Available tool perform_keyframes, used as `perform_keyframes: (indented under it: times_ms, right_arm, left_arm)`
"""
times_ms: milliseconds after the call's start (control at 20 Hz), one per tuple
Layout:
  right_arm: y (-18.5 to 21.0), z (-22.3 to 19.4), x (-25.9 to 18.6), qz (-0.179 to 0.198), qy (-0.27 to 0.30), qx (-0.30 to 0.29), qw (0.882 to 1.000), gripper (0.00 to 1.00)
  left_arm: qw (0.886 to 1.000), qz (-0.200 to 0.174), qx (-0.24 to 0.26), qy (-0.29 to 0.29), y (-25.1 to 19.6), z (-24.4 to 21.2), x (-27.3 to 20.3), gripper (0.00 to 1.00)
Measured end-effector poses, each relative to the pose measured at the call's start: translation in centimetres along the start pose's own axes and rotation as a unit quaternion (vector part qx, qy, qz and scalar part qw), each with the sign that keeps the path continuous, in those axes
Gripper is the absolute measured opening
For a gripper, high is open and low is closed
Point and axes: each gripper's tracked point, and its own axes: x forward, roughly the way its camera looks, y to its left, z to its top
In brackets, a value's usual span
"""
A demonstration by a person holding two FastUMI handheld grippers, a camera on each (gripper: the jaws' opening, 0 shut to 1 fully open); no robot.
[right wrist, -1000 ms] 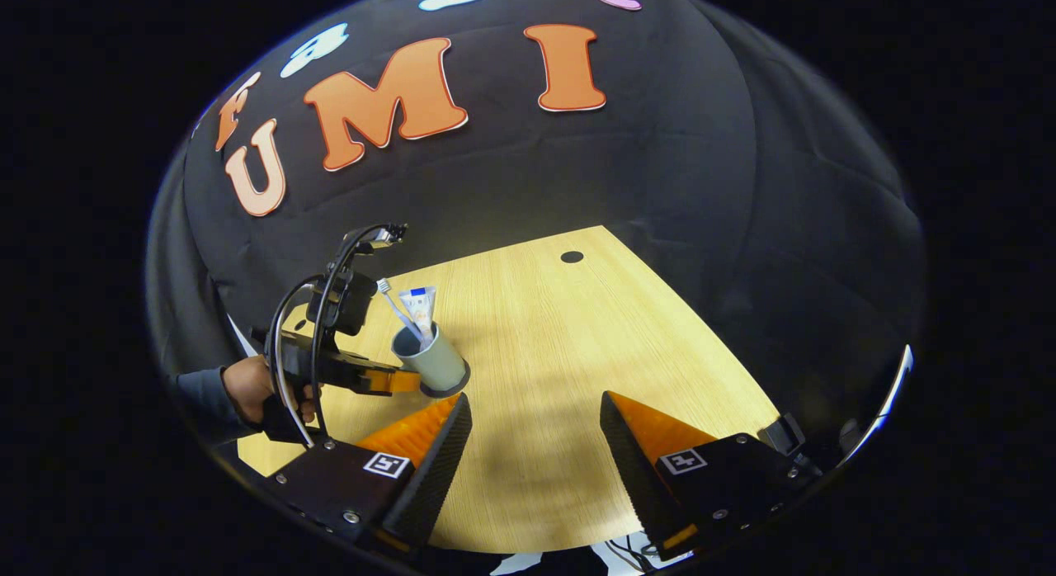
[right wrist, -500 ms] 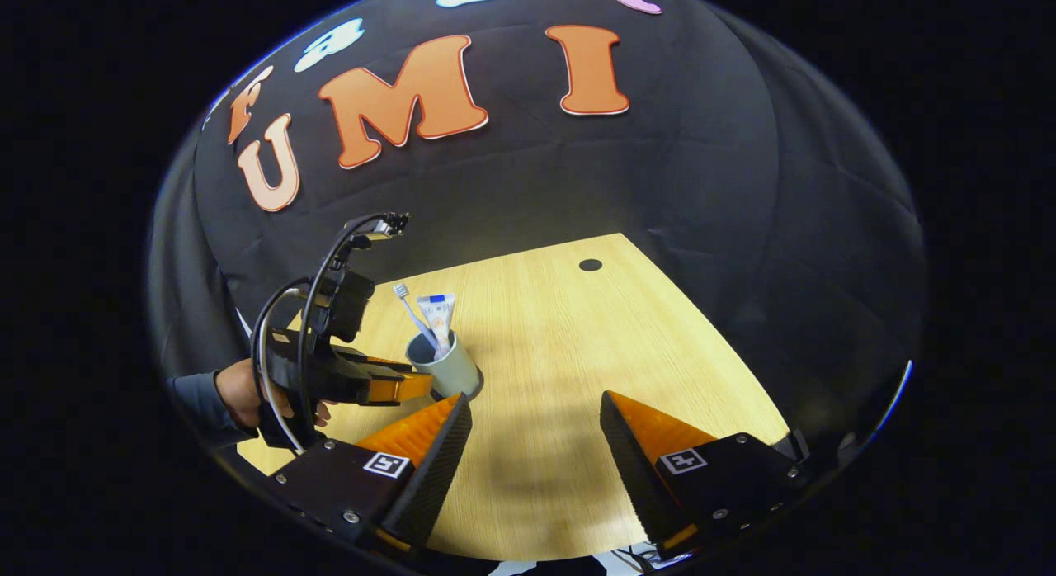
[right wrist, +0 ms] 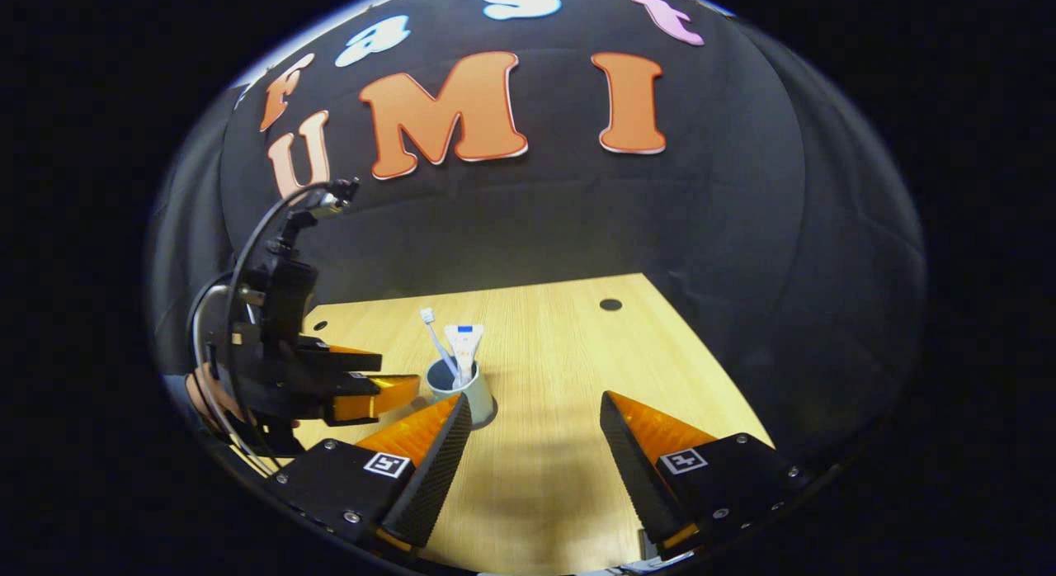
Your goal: Put the toothbrush and toothpaste on the desktop into the cup, then pick up the cup and place it on the coaster on the desktop.
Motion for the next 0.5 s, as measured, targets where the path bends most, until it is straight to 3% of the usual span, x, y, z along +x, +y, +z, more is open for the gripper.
perform_keyframes:
  times_ms: [150, 200, 500]
  right_arm:
    - [0.6, 2.7, -0.2, 0.007, -0.052, -0.033, 0.998, 0.94]
    - [1.2, 3.8, -0.2, 0.020, -0.073, -0.040, 0.996, 0.94]
    - [3.6, 7.2, -0.6, 0.059, -0.154, -0.057, 0.985, 0.96]
  left_arm:
    - [0.998, 0.021, -0.018, -0.051, 1.4, 2.2, -3.0, 0.89]
    - [0.997, 0.028, -0.023, -0.070, 1.8, 2.6, -4.0, 0.99]
    - [0.980, 0.086, -0.029, -0.179, 4.5, 5.7, -10.9, 1.00]
